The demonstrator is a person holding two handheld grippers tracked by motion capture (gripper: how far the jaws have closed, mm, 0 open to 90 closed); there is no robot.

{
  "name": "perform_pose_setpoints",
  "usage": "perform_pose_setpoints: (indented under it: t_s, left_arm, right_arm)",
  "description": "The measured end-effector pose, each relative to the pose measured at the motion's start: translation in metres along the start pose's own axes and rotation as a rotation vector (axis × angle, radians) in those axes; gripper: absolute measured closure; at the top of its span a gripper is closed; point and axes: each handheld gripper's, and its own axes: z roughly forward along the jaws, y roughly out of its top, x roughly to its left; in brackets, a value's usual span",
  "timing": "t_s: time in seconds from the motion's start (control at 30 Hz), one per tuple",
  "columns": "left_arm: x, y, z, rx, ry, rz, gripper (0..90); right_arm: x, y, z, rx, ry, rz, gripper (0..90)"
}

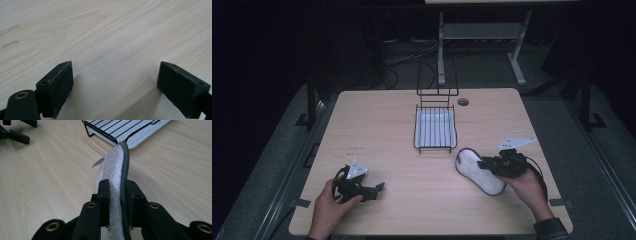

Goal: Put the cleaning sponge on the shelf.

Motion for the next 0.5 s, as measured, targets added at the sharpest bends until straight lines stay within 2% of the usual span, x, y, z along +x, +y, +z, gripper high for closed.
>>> perform_pose_setpoints:
  t_s: [0.5]
  left_arm:
    - [0.0, 0.0, 0.0, 0.0, 0.0, 0.0, 12.7]
  right_arm:
    - [0.0021, 0.0051, -0.0076, -0.037, 0.005, 0.004, 78.1]
